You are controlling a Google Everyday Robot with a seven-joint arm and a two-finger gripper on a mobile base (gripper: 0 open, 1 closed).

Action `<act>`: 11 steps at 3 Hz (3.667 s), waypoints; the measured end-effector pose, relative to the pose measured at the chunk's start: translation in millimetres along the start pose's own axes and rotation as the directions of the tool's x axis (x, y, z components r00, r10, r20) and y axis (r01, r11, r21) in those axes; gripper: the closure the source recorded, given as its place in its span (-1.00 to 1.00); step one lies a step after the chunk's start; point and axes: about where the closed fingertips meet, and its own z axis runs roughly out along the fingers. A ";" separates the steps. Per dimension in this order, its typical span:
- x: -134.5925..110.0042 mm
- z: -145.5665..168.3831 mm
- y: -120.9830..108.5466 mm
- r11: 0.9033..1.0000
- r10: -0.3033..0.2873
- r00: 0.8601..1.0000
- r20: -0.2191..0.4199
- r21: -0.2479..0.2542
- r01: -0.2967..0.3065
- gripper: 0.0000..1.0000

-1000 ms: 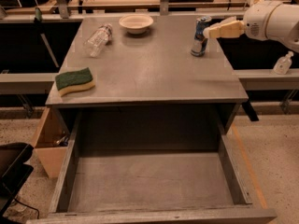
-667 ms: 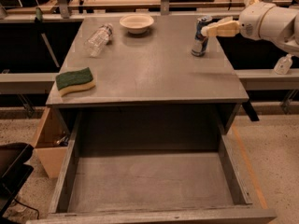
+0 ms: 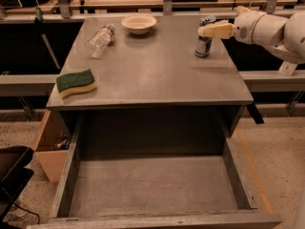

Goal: Move redbull can near sponge

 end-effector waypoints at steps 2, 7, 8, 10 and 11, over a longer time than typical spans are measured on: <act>18.8 22.0 7.6 0.990 0.132 0.991 0.012 -0.049 -0.131 -0.62; 16.7 39.6 22.9 0.987 0.129 0.992 0.018 -0.096 -0.127 1.00; -8.1 38.6 48.4 0.985 0.083 0.996 0.028 -0.156 -0.078 1.00; -52.5 9.9 138.9 0.966 0.006 0.999 0.050 -0.260 0.007 1.00; -46.1 1.7 200.5 0.946 0.007 0.999 0.046 -0.325 0.008 1.00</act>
Offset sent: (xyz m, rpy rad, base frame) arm 0.0158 0.0182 -0.0293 0.1601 0.0985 0.0447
